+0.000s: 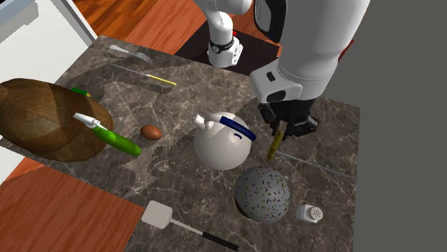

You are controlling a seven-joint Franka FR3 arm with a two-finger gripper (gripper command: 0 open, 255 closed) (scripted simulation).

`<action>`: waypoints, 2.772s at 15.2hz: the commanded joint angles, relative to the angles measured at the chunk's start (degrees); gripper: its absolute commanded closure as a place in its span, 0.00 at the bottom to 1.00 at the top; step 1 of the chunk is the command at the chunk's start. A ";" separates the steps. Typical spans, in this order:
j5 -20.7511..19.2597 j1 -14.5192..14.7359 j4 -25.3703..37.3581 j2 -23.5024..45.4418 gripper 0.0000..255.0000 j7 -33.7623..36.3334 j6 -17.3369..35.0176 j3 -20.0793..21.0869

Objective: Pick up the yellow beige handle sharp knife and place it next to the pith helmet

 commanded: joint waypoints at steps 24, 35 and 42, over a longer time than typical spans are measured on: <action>-0.78 1.05 20.88 1.39 1.00 0.44 -19.80 0.58; 8.52 -6.08 11.19 -10.88 1.00 -12.34 -20.36 -5.05; 13.33 -9.67 2.75 -19.40 1.00 -24.32 -20.73 -12.77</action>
